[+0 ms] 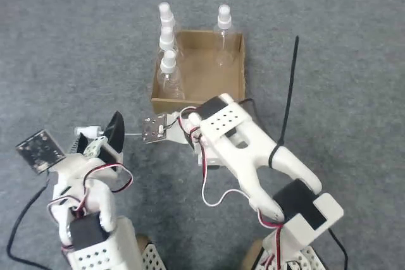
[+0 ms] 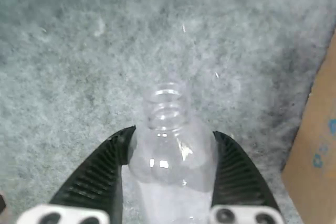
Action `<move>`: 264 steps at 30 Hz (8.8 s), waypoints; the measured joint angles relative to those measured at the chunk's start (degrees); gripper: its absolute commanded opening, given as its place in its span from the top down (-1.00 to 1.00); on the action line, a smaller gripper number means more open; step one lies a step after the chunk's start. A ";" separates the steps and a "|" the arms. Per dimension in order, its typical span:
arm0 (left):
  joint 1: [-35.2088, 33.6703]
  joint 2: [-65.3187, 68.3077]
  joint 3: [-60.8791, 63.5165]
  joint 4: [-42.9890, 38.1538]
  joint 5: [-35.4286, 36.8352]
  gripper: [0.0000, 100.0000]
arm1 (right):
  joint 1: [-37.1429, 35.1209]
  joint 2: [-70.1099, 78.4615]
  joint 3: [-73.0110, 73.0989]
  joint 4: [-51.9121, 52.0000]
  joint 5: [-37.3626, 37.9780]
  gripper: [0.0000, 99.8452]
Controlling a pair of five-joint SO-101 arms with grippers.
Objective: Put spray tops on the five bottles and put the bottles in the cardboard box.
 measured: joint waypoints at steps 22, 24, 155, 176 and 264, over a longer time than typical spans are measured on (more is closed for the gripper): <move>0.00 0.00 -12.57 14.24 -6.42 0.51 | -3.34 -7.38 1.58 4.75 -21.89 0.84; 0.00 0.00 -12.57 14.24 -6.86 0.51 | -3.43 -7.38 3.16 4.75 -23.38 0.84; -7.74 120.18 -66.73 4.66 10.90 0.98 | -0.97 -7.47 10.81 -2.02 -27.87 0.84; -8.53 103.74 -69.63 16.00 10.90 0.98 | -0.97 -13.54 11.78 -2.02 -27.87 0.84; 7.38 5.80 -21.27 -9.58 28.92 0.98 | -2.11 -59.69 43.34 -26.64 -38.15 0.84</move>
